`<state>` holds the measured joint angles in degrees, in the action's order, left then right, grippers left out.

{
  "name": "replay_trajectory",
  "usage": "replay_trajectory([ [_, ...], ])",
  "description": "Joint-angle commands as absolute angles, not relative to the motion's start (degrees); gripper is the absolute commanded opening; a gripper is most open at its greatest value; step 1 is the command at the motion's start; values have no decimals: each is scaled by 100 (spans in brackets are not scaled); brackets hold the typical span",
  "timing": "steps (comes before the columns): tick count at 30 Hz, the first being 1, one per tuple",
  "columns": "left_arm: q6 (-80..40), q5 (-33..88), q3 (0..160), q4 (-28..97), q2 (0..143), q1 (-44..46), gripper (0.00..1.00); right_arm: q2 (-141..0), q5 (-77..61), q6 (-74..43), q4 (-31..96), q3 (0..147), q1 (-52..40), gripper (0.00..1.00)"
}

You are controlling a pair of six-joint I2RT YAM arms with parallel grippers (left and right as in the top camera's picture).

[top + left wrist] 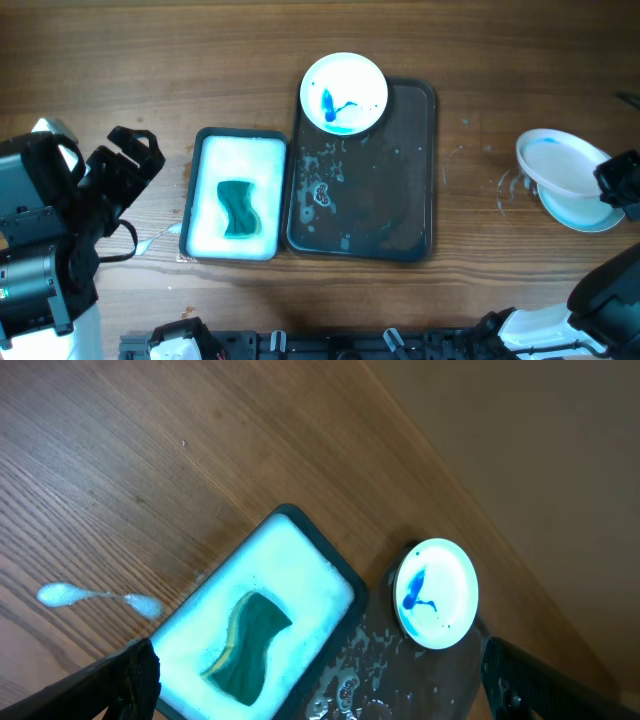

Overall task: Clean dirty plates on tray and stack at the side
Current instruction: 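Carry the plate right and stack it on the clean plate, then drag the last blue-stained plate to the tray center with the right gripper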

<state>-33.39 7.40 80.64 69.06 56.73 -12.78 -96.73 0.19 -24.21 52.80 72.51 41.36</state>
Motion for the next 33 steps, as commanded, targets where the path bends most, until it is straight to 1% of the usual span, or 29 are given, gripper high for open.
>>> replay_trajectory([
  [1, -3391, 788, 8130, 6888, 5680, -1319, 100, -9741, 755, -2541, 5214, 7262, 4464, 4],
  [2, -3391, 788, 8130, 6890, 5680, -1319, 100, -9754, 766, -2405, 5216, 7262, 4466, 4],
  [3, -3389, 788, 8130, 6888, 5680, -1319, 100, -9762, 742, -2305, 5221, 7262, 4464, 20],
  [4, -3391, 788, 8130, 6890, 5680, -1319, 100, -9762, 655, -2123, 5245, 7264, 4460, 55],
  [5, -3391, 788, 8130, 6888, 5680, -1319, 100, -9749, 517, -2126, 5332, 7273, 4460, 64],
  [6, -3391, 788, 8130, 6888, 5680, -1319, 100, -9725, 303, -2126, 5365, 7290, 4453, 64],
  [7, -3391, 788, 8130, 6888, 5680, -1319, 100, -9623, -220, -2095, 5304, 7293, 4412, 64],
  [9, -3391, 788, 8130, 6888, 5680, -1319, 100, -9192, -849, -2016, 5168, 7297, 4147, 64],
  [11, -3391, 788, 8130, 6890, 5680, -1319, 100, -8584, -1518, -1601, 5017, 7297, 3625, 64],
  [12, -3391, 788, 8130, 6888, 5680, -1319, 100, -8263, -1981, -1260, 4967, 7297, 3247, 64],
  [14, -3389, 788, 8130, 6888, 5680, -1319, 100, -7878, -2405, -642, 4991, 7284, 2344, 66],
  [15, -3391, 788, 8130, 6890, 5680, -1319, 100, -7841, -2410, -419, 5015, 7275, 1953, 67],
  [16, -3391, 788, 8130, 6888, 5680, -1319, 100, -7863, -2405, -276, 5011, 7258, 1481, 74],
  [17, -3391, 788, 8130, 6888, 5680, -1319, 100, -7937, -2397, -274, 4880, 7210, 1037, 74],
  [19, -3391, 788, 8130, 6888, 5680, -1319, 100, -8178, -2263, -279, 4475, 7137, 449, 74],
  [20, -3391, 788, 8130, 6888, 5680, -1319, 100, -8471, -1809, -279, 4112, 7137, 132, 74],
  [22, -3391, 788, 8130, 6888, 5680, -1319, 100, -8930, -1319, -279, 3656, 7137, -75, 74],
  [24, -3391, 788, 8130, 6888, 5680, -1319, 100, -9570, -1437, -305, 3166, 7137, -134, 73],
  [25, -3391, 788, 8130, 6888, 5680, -1319, 100, -10169, -2399, -305, 2613, 7137, -169, 70],
  [27, -3391, 788, 8130, 6888, 5680, -1319, 100, -10619, -2858, -460, 2078, 7137, -263, 67],
  [28, -3391, 788, 8130, 6888, 5680, -1319, 100, -11039, -2816, -777, 1483, 7137, -454, 64],
  [30, -3391, 788, 8130, 6888, 5680, -1319, 100, -11542, -2528, -770, 788, 7137, -821, 60],
  [32, -3391, 788, 8130, 6888, 5680, -1319, 100, -11780, -1485, -1033, 617, 7137, -1105, 56],
  [33, -3391, 788, 8130, 6888, 5680, -1319, 100, -11821, -1273, -1111, 554, 7137, -1184, 49],
])
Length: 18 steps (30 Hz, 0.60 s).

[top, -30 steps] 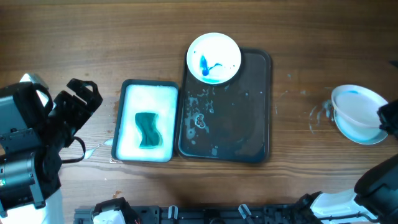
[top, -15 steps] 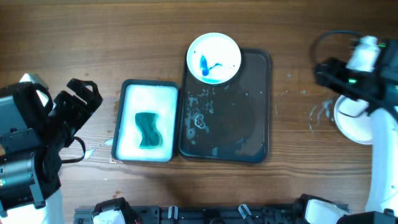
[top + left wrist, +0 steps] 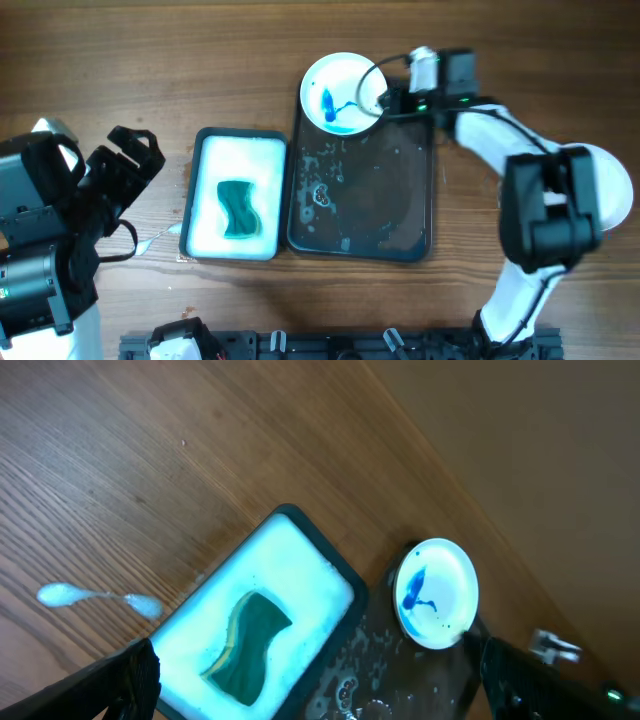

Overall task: Clean dirty plates on tray and stack at the side
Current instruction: 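Drag the last blue-stained plate to the tray center with the right gripper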

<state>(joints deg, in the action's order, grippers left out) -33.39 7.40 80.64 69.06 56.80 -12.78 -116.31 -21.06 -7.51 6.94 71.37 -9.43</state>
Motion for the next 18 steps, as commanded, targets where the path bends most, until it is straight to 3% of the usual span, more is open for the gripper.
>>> replay_trajectory([
  [1, -3391, 788, 8130, 6888, 5680, -1319, 100, -11845, -1256, -1109, 486, 7137, -1249, 43],
  [4, -3391, 788, 8130, 6888, 5680, -1319, 100, -11854, -775, -1306, 687, 7137, -1284, 20],
  [5, -3391, 788, 8130, 6888, 5680, -1319, 100, -11854, -611, -1409, 821, 7137, -1280, 4],
  [12, -3391, 788, 8130, 6888, 5680, -1319, 100, -10121, -591, -1354, 2235, 7140, -1275, 4],
  [18, -3391, 788, 8130, 6890, 5680, -1319, 100, -9343, -572, -1852, 4547, 6851, -1404, 5],
])
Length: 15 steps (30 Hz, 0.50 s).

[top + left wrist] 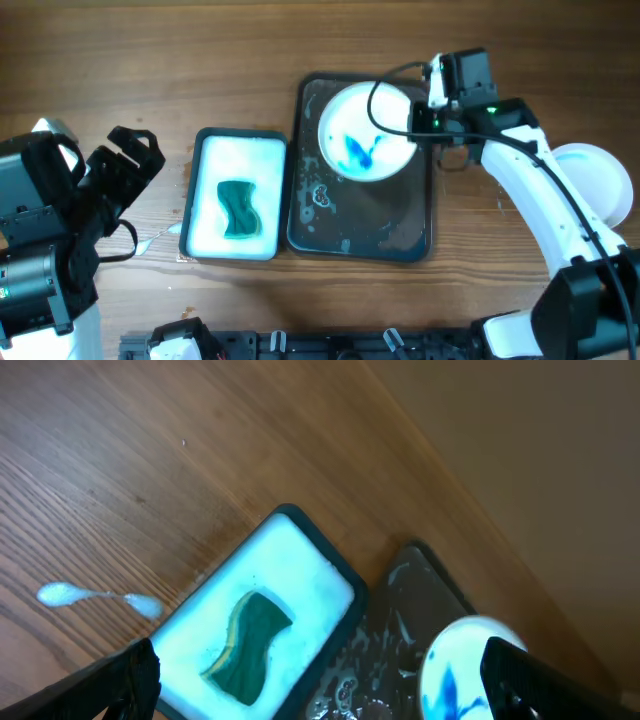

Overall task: Clean dirty plates on tray and stack at the side
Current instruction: 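Drag the last blue-stained plate to the tray center with the right gripper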

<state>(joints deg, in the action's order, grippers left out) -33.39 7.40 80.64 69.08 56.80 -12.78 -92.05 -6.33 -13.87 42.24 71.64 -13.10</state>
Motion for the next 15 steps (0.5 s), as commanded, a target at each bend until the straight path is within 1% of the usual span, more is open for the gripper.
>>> replay_trajectory([
  [1, -3391, 788, 8130, 6890, 5680, -1319, 100, -9345, -576, -2408, 4539, 6486, -1431, 4],
  [2, -3391, 788, 8130, 6888, 5680, -1319, 100, -9343, -895, -3369, 4191, 5830, -1441, 4],
  [4, -3391, 788, 8130, 6888, 5680, -1319, 100, -9343, -1737, -3868, 3498, 5212, -1441, 4],
  [5, -3391, 788, 8130, 6890, 5680, -1319, 100, -9343, -1907, -4073, 3288, 5026, -1441, 5],
  [6, -3391, 788, 8130, 6888, 5680, -1319, 100, -9343, -1920, -4213, 3234, 4928, -1441, 14],
  [7, -3393, 792, 8130, 6860, 5680, -1319, 100, -9343, -1885, -4198, 3247, 4921, -1441, 29],
  [8, -3391, 790, 8130, 6840, 5680, -1319, 100, -9317, -1841, -4202, 3249, 4921, -1441, 38],
  [9, -3391, 790, 8130, 6840, 5680, -1319, 100, -9258, -1695, -4167, 3262, 4930, -1441, 42],
  [12, -3341, 1081, 8130, 7008, 5680, -1317, 100, -8547, -705, -3079, 3531, 5151, -1439, 42],
  [13, -3120, 1238, 8128, 7081, 5701, -1282, 100, -8156, -545, -2375, 3562, 5249, -1439, 42],
  [14, -3004, 1258, 8128, 7389, 5817, -1186, 100, -7745, -548, -1715, 3553, 5306, -1439, 42],
  [15, -2954, 1260, 8123, 7778, 5990, -1085, 100, -7426, -548, -1424, 3524, 5304, -1439, 42],
])
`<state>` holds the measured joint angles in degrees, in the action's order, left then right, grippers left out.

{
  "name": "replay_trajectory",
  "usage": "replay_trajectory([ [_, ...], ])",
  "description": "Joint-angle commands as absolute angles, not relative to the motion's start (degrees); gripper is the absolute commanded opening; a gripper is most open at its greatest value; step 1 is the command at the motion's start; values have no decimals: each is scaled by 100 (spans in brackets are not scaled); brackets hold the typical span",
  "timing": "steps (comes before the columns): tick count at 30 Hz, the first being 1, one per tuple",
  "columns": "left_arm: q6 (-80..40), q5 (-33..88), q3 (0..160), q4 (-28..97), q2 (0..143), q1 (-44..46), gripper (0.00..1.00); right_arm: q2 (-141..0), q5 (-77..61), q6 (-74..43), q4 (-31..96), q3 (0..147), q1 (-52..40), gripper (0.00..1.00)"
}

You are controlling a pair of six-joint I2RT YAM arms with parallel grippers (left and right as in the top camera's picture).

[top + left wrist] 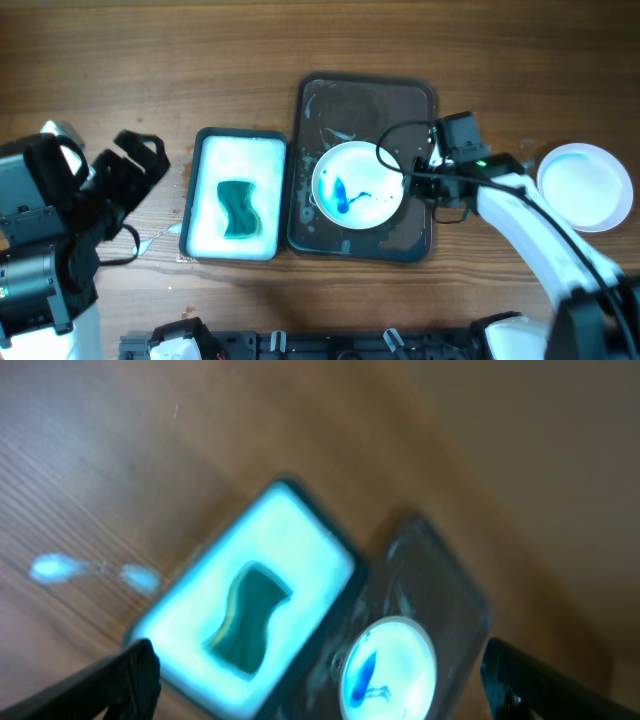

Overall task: Clean dirty plates on tray and stack at the side
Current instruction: 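Drag the last blue-stained plate to the tray center with the right gripper, then grasp the green sponge in the basin with the left gripper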

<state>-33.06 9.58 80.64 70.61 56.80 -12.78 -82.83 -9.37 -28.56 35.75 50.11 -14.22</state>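
A white plate [358, 185] smeared with blue sits over the near middle of the dark wet tray [400, 100]. My right gripper [415, 182] is shut on its right rim. The blurred left wrist view shows the same plate [388, 668] on the tray [440, 580]. A stack of clean white plates [585, 185] lies on the table at the right. At the far left my left gripper [320, 685] is open and holds nothing. It hangs well clear of the tray [135, 160].
Left of the tray stands a foam-filled tub [215, 150] with a green sponge [238, 208] in it. The left wrist view also shows that sponge [245, 620]. A streak of foam [85, 572] lies on the wood beside the tub.
The right gripper has brought the dirty plate from the tray's far half to its near middle. The left wrist view has shifted and blurred, so the left arm has moved a little.
The right gripper was first at the clean plates on the right, and the dirty plate lay on the tray's far left corner. Then the gripper was at that plate's right rim. Then it held the plate over the far half, and now over the near middle.
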Motion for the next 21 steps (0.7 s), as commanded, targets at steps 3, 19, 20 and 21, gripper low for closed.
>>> replay_trajectory([
  [3, -2871, 1229, 7894, 8512, 6591, -692, 92, -6820, -552, -1240, 3520, 5304, -1439, 43],
  [19, -3817, -91, 5207, 5107, 9734, 1533, 4, -7207, -639, -1559, 3835, 5293, -1441, 44],
  [20, -3815, 64, 5225, 5033, 9723, 1522, 4, -7205, -639, -1557, 3844, 5293, -1441, 44],
  [21, -3728, 318, 5343, 5109, 9655, 1498, 4, -7205, -639, -1559, 3846, 5293, -1441, 44],
])
